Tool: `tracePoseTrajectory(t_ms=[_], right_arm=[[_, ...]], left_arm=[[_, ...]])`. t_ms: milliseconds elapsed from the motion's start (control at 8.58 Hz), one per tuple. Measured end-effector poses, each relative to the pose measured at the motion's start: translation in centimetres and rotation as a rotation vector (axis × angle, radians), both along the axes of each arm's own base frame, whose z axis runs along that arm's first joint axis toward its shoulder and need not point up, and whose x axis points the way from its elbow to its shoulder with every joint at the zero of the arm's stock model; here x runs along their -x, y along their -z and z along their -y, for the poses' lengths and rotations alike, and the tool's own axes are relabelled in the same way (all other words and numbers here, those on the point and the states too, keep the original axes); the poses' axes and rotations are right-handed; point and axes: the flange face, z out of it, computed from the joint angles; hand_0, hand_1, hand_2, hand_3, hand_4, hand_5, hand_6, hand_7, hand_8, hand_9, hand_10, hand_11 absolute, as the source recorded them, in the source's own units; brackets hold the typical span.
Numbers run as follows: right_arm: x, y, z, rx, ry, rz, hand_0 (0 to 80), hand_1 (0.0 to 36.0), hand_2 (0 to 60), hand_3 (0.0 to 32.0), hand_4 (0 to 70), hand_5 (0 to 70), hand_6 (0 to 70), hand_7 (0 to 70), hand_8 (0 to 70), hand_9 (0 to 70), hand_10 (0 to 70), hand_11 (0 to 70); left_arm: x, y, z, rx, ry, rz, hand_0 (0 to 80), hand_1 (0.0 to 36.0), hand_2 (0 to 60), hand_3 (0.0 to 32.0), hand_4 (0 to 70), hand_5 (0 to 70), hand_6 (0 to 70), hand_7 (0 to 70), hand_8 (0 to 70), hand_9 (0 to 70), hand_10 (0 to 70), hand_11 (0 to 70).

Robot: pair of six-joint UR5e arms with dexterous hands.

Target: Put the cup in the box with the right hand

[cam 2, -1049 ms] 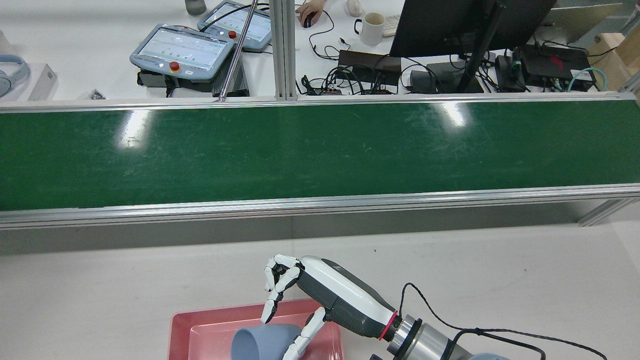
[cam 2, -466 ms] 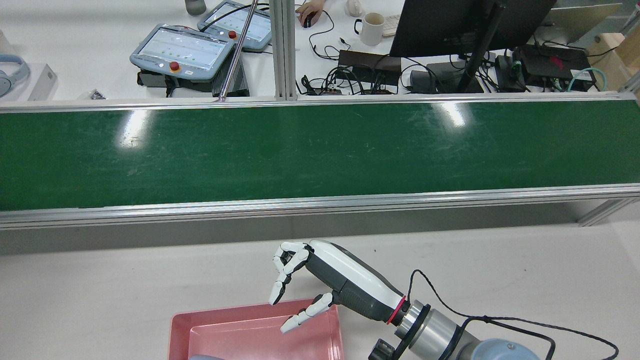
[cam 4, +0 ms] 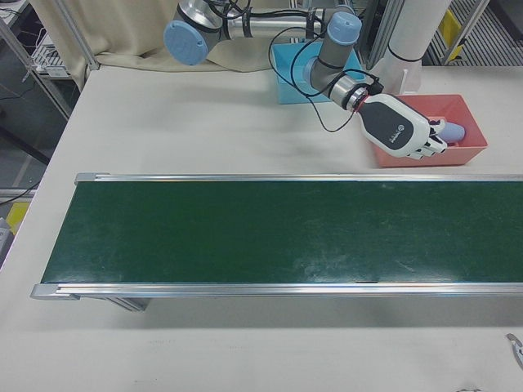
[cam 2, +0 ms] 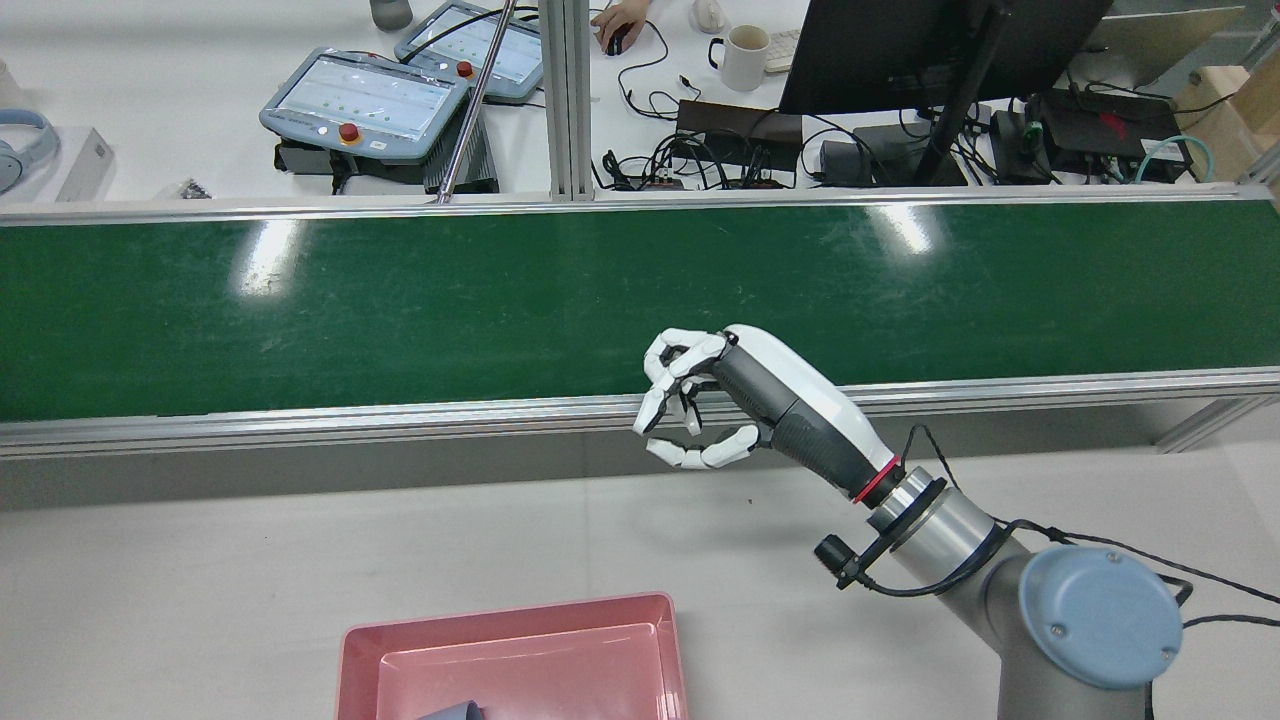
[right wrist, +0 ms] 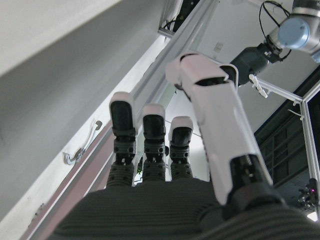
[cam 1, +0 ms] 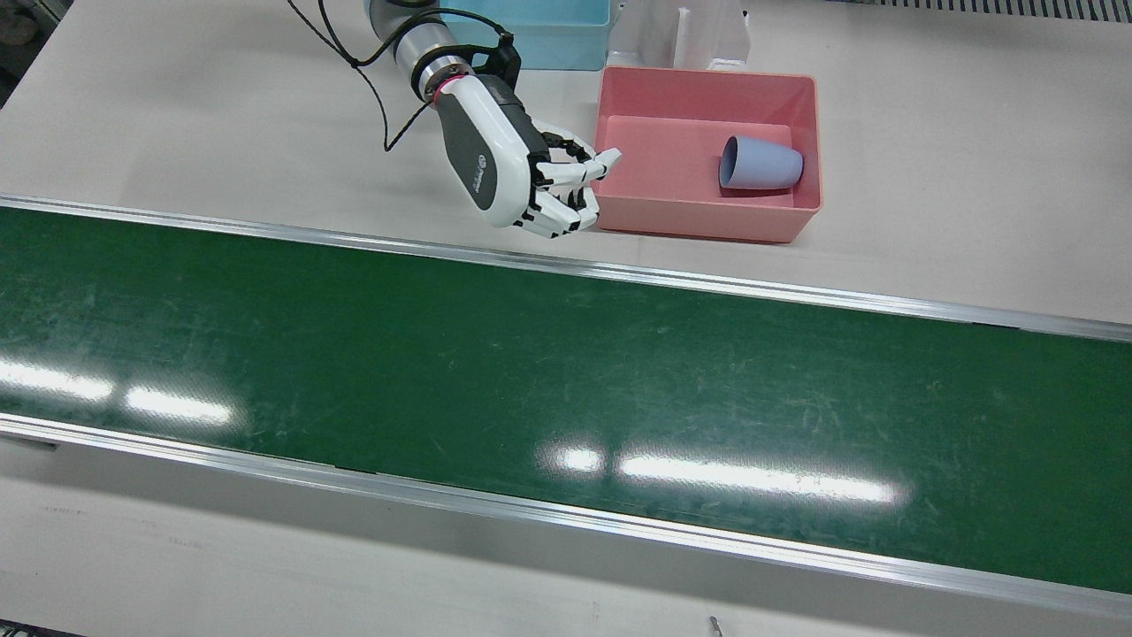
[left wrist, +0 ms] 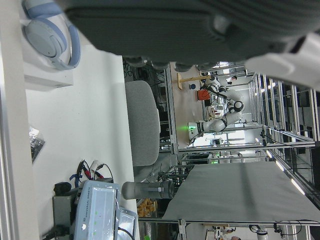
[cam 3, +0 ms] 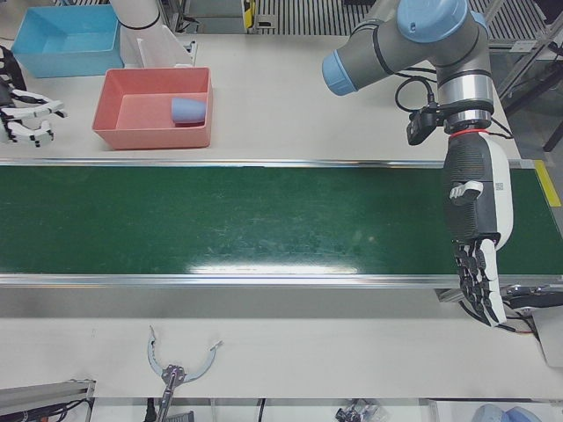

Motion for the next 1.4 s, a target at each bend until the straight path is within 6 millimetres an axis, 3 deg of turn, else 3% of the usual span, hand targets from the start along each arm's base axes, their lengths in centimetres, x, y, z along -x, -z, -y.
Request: tracePoseTrajectory(t_ms=[117,233,350,699,932,1049,1398], right_arm=[[-3.2,-0.3,3.0,0.011,-0.038,0.031,80.0,36.0,35.9,0.0,70.0,17.4,34.9,70.0,47.9,69.5,48.7,70.0],[-6.2,-0.7,5.4,0.029,-0.068,0.069,78.6,32.2,31.8,0.0,70.0,16.5,35.6,70.0,51.3,70.0,50.6,70.0],[-9.0,-2.1,7.8,0.068,-0.096,0.111,64.8,28.0,30.4,0.0,67.1,15.5,34.4,70.0,51.7,70.0,48.2,68.8],[-17.0,-10.2,14.4,0.222,-0.202,0.204,62.5,27.8,35.8,0.0,70.0,14.7,33.9,70.0,50.5,70.0,47.3,67.4],[-24.5,-15.7,16.7,0.256,-0.328,0.223,61.5,26.9,35.3,0.0,70.0,14.3,33.1,70.0,48.9,70.0,47.8,68.0],[-28.1,-18.5,17.1,0.276,-0.392,0.213,61.1,26.6,36.1,0.0,70.0,13.7,32.7,70.0,48.1,69.5,45.9,65.1],[-36.0,-25.3,18.0,0.331,-0.502,0.164,60.8,25.0,37.6,0.0,70.0,11.4,33.8,70.0,46.4,66.7,40.9,57.3]], left_arm=[[0.0,0.0,0.0,0.000,0.000,0.000,0.0,0.0,0.0,0.0,0.0,0.0,0.0,0.0,0.0,0.0,0.0,0.0],[0.0,0.0,0.0,0.000,0.000,0.000,0.0,0.0,0.0,0.0,0.0,0.0,0.0,0.0,0.0,0.0,0.0,0.0],[0.0,0.0,0.0,0.000,0.000,0.000,0.0,0.0,0.0,0.0,0.0,0.0,0.0,0.0,0.0,0.0,0.0,0.0],[0.0,0.0,0.0,0.001,0.000,0.000,0.0,0.0,0.0,0.0,0.0,0.0,0.0,0.0,0.0,0.0,0.0,0.0],[0.0,0.0,0.0,0.001,0.000,0.000,0.0,0.0,0.0,0.0,0.0,0.0,0.0,0.0,0.0,0.0,0.0,0.0],[0.0,0.0,0.0,0.000,0.000,0.000,0.0,0.0,0.0,0.0,0.0,0.0,0.0,0.0,0.0,0.0,0.0,0.0],[0.0,0.0,0.0,0.001,0.000,0.000,0.0,0.0,0.0,0.0,0.0,0.0,0.0,0.0,0.0,0.0,0.0,0.0]])
